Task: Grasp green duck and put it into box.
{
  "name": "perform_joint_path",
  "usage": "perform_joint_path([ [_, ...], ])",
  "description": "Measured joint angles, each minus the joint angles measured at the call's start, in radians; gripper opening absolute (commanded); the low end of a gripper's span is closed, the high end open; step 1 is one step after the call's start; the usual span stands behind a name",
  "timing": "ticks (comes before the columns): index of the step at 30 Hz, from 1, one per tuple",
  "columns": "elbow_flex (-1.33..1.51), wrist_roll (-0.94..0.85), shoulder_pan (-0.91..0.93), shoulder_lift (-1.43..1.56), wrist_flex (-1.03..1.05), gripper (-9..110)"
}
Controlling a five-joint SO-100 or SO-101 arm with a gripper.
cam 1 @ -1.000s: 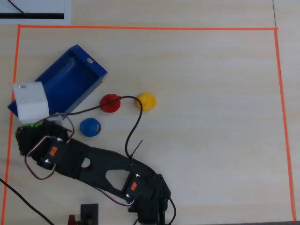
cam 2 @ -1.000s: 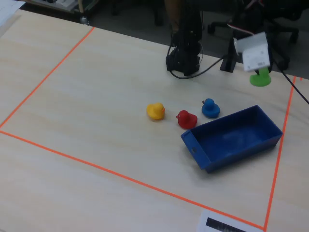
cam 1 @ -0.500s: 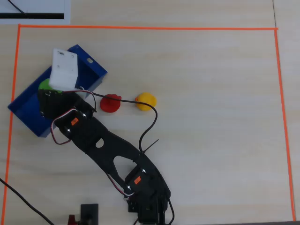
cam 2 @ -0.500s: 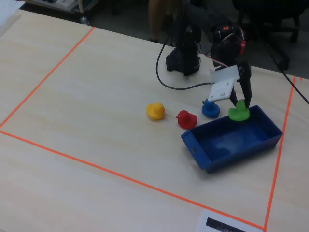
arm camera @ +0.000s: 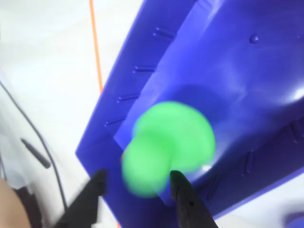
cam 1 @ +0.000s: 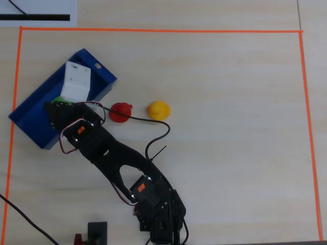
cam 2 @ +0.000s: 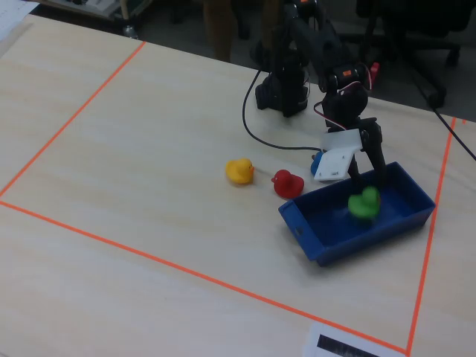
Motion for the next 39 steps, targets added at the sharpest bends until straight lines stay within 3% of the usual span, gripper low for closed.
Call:
perform_joint_path([
  [4, 0.0, -0.04, 0.0, 0.002, 0.077, 28],
  [10, -0.071, -0.092, 0.046, 0.112, 0.219, 0],
  [19, -0.067, -0.327, 0.348, 0.551, 0.311, 0],
  [31, 0.543, -0.698, 0.635, 1.318, 0.213, 0],
  [39, 0.848, -0.764, 0.746, 1.658, 0.29, 0],
])
